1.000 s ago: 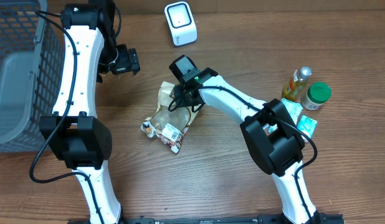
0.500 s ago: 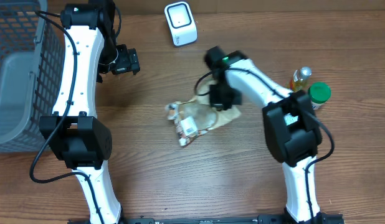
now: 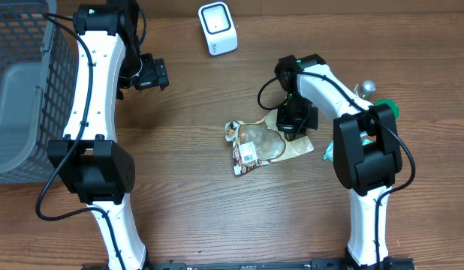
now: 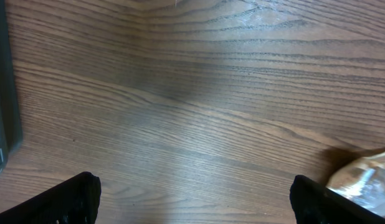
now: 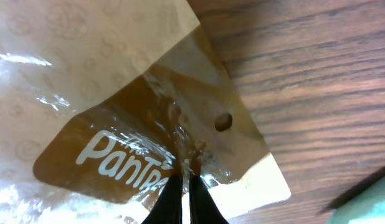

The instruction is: Scan the item barcode

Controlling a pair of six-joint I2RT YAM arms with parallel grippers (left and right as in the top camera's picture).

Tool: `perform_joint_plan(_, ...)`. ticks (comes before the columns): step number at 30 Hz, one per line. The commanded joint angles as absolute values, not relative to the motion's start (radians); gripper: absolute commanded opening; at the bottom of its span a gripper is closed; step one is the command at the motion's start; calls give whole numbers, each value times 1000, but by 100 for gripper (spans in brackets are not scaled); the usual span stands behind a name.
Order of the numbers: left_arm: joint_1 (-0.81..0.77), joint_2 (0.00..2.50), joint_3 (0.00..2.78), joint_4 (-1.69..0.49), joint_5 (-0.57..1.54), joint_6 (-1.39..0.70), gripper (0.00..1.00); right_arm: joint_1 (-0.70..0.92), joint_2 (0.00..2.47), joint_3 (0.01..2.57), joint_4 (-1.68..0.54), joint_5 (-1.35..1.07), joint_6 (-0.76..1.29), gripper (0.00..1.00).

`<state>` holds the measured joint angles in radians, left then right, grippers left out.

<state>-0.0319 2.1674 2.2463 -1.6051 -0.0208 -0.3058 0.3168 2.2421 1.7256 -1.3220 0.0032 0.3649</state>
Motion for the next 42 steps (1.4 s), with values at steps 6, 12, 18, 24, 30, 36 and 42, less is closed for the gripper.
perform_joint_plan(6, -33, 2154, 2260, -1606, -33, -295, 100, 344, 1983, 1724, -1288, -186, 297, 4)
perform_joint_plan(12, -33, 2154, 2260, -1606, -33, -295, 100, 401, 1979, 1708, -1294, -276, 250, 4)
perform_joint_plan(18, -33, 2154, 2260, -1606, -33, -295, 100, 493, 1988, 1652, -1237, -196, 261, 5)
perform_joint_plan(24, -33, 2154, 2260, -1606, -33, -295, 100, 566, 2022, 1584, -1100, -105, 321, 10)
perform_joint_plan(30, -33, 2154, 2260, -1606, -33, -295, 100, 593, 2061, 1557, -1045, -102, 352, 10)
perform_joint_plan(36, -33, 2154, 2260, -1606, -33, -295, 99, 593, 2094, 1557, -1022, -94, 352, 10)
perform_joint_plan(42, -33, 2154, 2260, -1606, -33, -295, 100, 596, 2094, 1557, -974, -99, 352, 16)
